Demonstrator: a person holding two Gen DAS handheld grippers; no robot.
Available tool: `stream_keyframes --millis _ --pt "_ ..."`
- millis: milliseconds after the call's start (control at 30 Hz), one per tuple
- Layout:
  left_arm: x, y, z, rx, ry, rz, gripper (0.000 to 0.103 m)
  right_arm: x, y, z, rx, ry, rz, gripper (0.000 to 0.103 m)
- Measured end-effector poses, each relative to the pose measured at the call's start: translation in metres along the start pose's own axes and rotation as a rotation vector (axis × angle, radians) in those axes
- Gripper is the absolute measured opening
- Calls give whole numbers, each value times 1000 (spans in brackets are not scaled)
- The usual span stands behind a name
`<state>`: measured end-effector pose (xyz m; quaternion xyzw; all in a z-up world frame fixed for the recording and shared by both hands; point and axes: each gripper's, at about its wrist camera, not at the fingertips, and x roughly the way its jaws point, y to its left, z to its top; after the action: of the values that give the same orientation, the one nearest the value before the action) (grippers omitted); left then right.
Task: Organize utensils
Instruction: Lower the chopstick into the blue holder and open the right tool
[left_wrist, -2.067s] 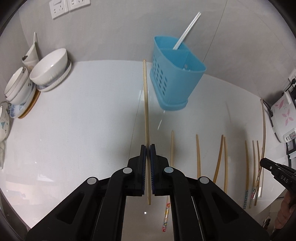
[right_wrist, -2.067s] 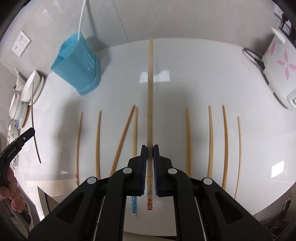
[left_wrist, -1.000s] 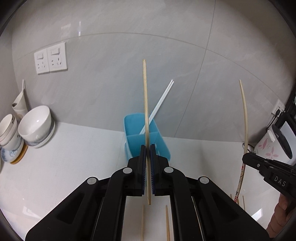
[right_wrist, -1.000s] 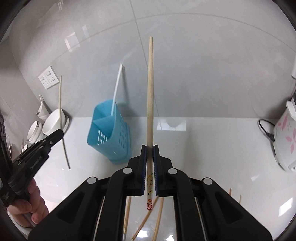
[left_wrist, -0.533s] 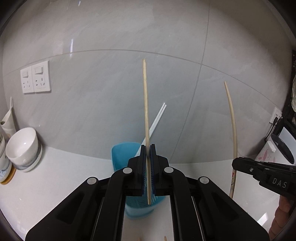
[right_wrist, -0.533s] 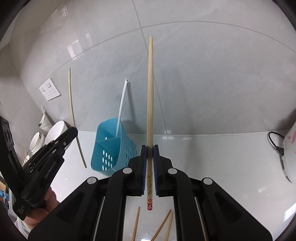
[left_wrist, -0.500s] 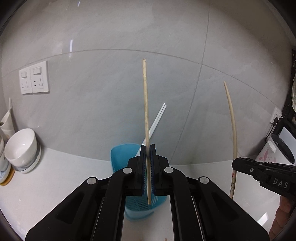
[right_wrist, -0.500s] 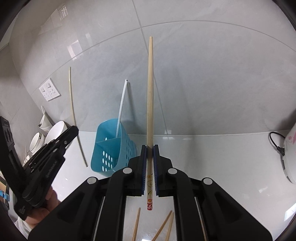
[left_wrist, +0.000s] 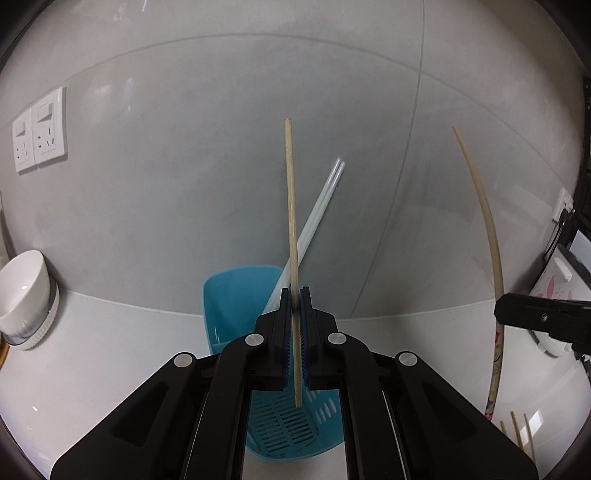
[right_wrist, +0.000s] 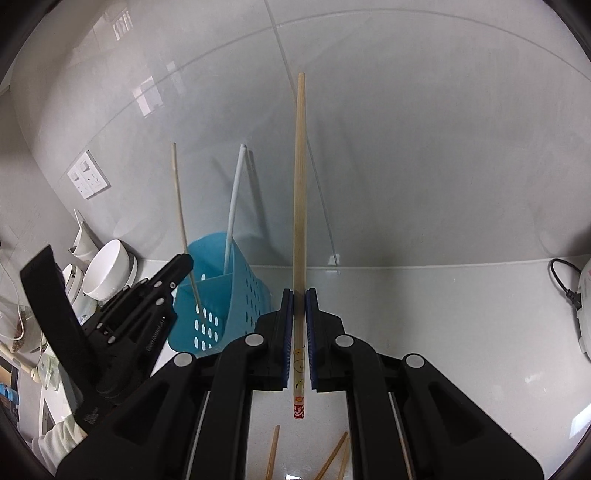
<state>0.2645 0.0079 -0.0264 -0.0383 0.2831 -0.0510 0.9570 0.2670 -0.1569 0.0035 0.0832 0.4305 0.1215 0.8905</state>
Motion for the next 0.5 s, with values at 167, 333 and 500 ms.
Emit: stream_keyframes --millis 167,333,500 --pt "7 2 -13 13 24 4 4 3 3 -1 -2 9 2 6" --pt "7 -1 -11 33 46 23 4 5 5 -2 -9 14 7 6" --pt "-2 -2 -7 37 60 36 10 1 6 -2 -17 9 15 6"
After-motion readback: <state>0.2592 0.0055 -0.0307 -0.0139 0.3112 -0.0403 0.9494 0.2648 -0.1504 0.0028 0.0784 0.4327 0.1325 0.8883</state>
